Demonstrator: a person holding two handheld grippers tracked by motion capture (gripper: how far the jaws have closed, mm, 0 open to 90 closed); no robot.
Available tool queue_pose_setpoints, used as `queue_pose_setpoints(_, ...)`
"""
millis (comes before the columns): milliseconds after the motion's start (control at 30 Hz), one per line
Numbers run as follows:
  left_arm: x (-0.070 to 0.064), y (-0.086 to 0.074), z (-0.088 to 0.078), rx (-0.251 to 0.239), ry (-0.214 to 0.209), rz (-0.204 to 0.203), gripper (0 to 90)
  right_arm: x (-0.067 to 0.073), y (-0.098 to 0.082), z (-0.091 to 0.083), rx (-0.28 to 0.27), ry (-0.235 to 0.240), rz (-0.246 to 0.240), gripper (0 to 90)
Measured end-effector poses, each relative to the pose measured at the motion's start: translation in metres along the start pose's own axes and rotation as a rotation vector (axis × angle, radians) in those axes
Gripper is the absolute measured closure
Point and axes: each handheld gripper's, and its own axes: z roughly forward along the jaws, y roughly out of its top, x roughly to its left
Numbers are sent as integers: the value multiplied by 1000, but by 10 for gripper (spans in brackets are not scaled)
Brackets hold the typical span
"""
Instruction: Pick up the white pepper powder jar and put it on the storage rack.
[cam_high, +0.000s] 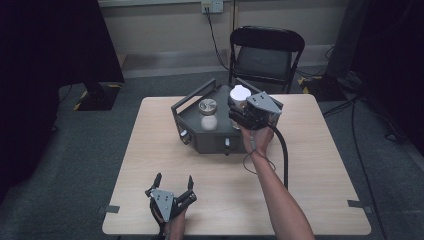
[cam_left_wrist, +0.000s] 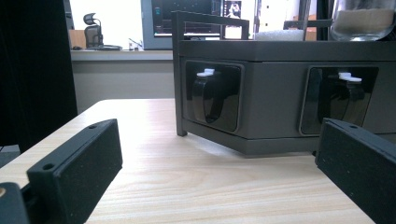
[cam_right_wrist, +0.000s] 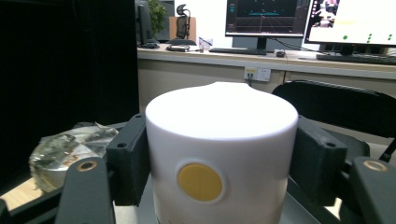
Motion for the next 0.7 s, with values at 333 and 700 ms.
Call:
queue_pose_setpoints(333, 0, 0, 0, 0, -2, 0, 1, -2, -5, 9, 22, -9, 14, 306)
queue_pose_setpoints(700, 0, 0, 0, 0, -2, 0, 0, 2, -12, 10, 17, -20, 16, 306)
